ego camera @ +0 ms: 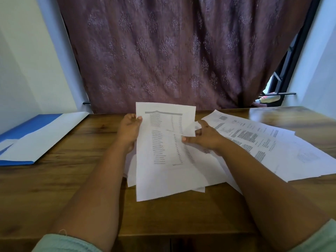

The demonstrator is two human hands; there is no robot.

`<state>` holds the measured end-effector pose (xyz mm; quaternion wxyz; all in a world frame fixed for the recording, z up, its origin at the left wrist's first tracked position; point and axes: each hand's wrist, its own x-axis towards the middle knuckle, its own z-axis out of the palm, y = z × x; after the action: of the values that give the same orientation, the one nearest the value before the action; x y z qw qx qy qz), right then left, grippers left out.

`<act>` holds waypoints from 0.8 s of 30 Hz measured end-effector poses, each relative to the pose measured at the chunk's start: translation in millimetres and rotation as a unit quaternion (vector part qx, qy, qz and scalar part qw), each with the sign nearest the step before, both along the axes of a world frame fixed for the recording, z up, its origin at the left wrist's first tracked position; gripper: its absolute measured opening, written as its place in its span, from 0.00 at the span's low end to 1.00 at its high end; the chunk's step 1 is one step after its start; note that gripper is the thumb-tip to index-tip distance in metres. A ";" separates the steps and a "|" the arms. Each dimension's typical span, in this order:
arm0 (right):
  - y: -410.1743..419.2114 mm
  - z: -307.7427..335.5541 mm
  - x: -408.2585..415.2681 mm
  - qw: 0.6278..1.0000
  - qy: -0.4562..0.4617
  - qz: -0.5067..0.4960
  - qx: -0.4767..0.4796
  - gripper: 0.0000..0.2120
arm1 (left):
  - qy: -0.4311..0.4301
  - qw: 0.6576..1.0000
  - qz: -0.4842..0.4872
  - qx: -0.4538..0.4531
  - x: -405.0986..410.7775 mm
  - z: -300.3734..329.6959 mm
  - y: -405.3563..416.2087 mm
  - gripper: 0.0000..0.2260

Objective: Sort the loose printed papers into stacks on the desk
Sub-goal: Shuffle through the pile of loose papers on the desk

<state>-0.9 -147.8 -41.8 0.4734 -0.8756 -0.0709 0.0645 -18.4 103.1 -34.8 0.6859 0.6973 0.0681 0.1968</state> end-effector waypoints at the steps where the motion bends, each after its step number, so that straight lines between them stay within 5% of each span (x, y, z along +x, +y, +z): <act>1: -1.8 1.4 -2.5 1.000 -0.002 -0.011 -0.008 0.49 | 0.011 0.999 0.000 -0.032 -0.3 -0.8 -3.4 0.04; 5: -14.6 10.3 -6.6 0.998 0.011 -0.062 -0.008 0.51 | 0.049 0.983 -0.039 -0.171 -3.4 -2.4 -12.9 0.08; 11: -32.5 13.8 -10.8 0.951 0.119 0.026 0.283 0.31 | 0.041 0.951 -0.076 -0.297 -15.6 9.1 -42.0 0.10; 13: -28.8 14.1 -16.6 0.949 0.112 0.040 0.293 0.22 | 0.030 0.927 -0.118 -0.355 -16.0 12.5 -43.6 0.15; 16: -17.9 9.3 -19.8 0.981 0.020 -0.010 0.191 0.36 | 0.027 0.901 -0.147 -0.406 -19.6 19.8 -35.1 0.18; 19: -9.1 7.5 -21.2 0.985 0.011 0.009 0.170 0.37 | 0.033 0.892 -0.171 -0.417 -27.1 27.6 -23.6 0.20; 21: -4.8 5.5 -20.4 0.983 0.020 0.041 0.176 0.30 | 0.022 0.916 -0.133 -0.377 -30.6 29.0 -27.1 0.17; 24: -15.5 12.6 -14.3 0.992 -0.083 0.028 0.090 0.23 | -0.015 0.982 0.018 -0.188 -26.2 22.9 -37.7 0.11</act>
<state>-15.2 -163.2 -29.2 0.5412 -0.8291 -0.1404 -0.0014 -44.6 65.4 -12.0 0.8022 0.5512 0.1061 0.2034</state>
